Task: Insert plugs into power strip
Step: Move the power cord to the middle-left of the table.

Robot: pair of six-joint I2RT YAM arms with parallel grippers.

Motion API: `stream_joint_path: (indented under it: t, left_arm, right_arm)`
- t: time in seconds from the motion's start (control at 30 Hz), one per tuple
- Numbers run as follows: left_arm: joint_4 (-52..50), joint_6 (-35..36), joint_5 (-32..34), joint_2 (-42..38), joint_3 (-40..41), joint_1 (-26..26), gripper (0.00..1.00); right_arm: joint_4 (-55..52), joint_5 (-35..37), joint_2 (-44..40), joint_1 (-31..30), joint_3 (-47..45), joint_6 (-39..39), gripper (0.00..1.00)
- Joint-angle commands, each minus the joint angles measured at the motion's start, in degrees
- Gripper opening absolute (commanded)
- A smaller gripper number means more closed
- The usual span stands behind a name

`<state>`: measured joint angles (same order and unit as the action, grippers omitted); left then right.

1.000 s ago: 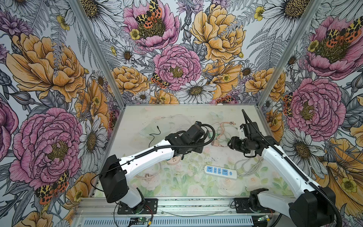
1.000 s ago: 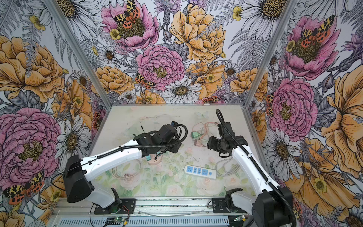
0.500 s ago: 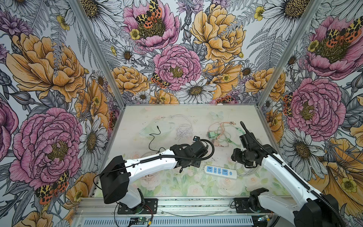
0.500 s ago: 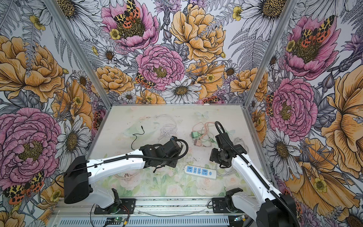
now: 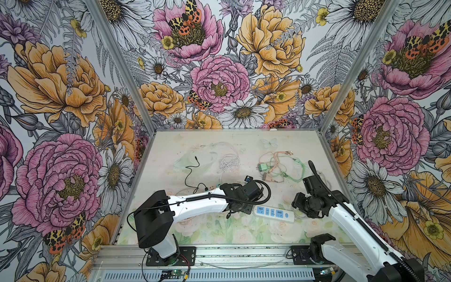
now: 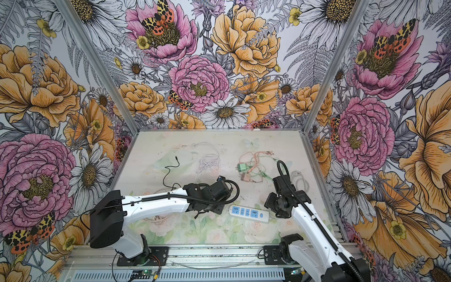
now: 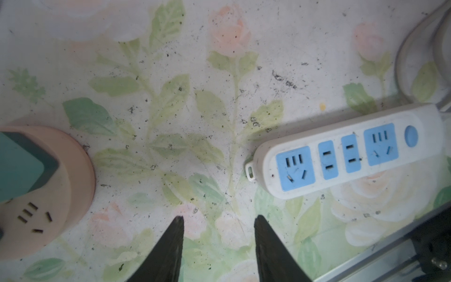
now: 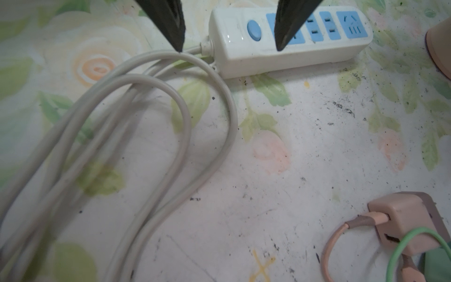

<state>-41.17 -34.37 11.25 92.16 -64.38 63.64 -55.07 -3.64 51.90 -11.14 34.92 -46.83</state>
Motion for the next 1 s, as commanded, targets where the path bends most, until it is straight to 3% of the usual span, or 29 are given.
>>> stream_joint_path:
  t: [0.0,0.37,0.6,0.77,0.97]
  left_arm:
    - [0.3,1.15,-1.22,-0.85,0.64,-0.87,0.49]
    - [6.02,0.27,-2.85,-0.5,3.34,-1.84,0.49]
    - [7.06,0.35,-3.64,-1.33,4.19,-3.48,0.49]
    - [7.06,0.36,-3.9,-2.06,4.53,-4.56,0.5]
    - [7.56,-0.52,-3.64,-3.19,6.05,-5.16,0.49]
  right_arm:
    - [0.27,1.24,-2.35,2.34,-1.31,-4.67,0.59]
    - [1.14,5.55,2.51,10.75,0.79,1.29,0.57]
    - [8.12,2.08,8.23,11.42,0.04,2.53,0.47]
    - [11.75,-0.67,15.08,11.38,-0.01,3.25,0.46]
    - [14.37,-0.49,16.77,11.31,-1.3,2.9,0.43]
